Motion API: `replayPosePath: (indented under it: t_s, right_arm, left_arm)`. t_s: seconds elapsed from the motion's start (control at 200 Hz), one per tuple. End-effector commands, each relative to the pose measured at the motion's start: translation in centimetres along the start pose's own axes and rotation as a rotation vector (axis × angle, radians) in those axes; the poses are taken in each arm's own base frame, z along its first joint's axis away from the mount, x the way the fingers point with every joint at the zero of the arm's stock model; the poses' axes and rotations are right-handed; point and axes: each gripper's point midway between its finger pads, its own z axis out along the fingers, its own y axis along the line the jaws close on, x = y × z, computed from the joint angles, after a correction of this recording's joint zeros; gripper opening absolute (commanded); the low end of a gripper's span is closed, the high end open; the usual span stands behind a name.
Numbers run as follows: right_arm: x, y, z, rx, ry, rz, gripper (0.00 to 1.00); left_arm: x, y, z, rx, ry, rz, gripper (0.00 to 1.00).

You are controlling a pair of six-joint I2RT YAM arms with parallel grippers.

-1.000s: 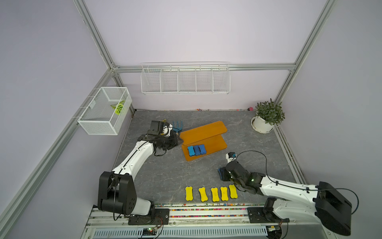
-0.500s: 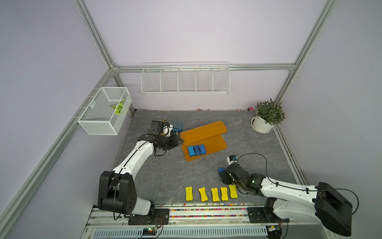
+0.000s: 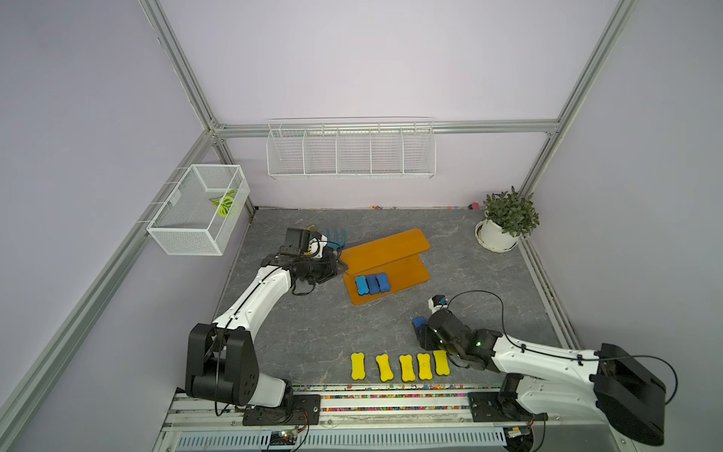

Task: Remove the whiteboard erasers from the shelf
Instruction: Place the whiteboard eraser at the center of the board, then pick up the whiteboard eraser from the shelf.

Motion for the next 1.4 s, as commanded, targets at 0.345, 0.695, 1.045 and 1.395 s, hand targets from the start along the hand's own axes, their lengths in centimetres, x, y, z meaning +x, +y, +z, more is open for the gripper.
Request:
replayPosePath:
  t_s: [0.345, 0.695, 1.045, 1.395]
  right_arm:
    - [0.4, 0.4, -0.1, -0.014, 0.005, 0.0, 0.51]
    - [-5.2, 4.2, -2.7, -0.108, -0.156, -0.047, 0.5]
    - [-10.9, 7.7, 1.5, -0.232, -0.21, -0.055, 0.47]
    - [-15.2, 8.4, 5.2, -0.279, -0.272, -0.041, 0.45]
  left_arm:
    - [0.2, 0.4, 0.0, -0.003, 0.002, -0.001, 0.43]
    - [0.2, 0.6, 0.1, -0.014, 0.003, -0.011, 0.42]
    - [0.5, -2.0, 0.2, 0.058, -0.003, -0.011, 0.41]
    - [1.1, -0.4, 1.5, 0.009, 0.031, -0.041, 0.38]
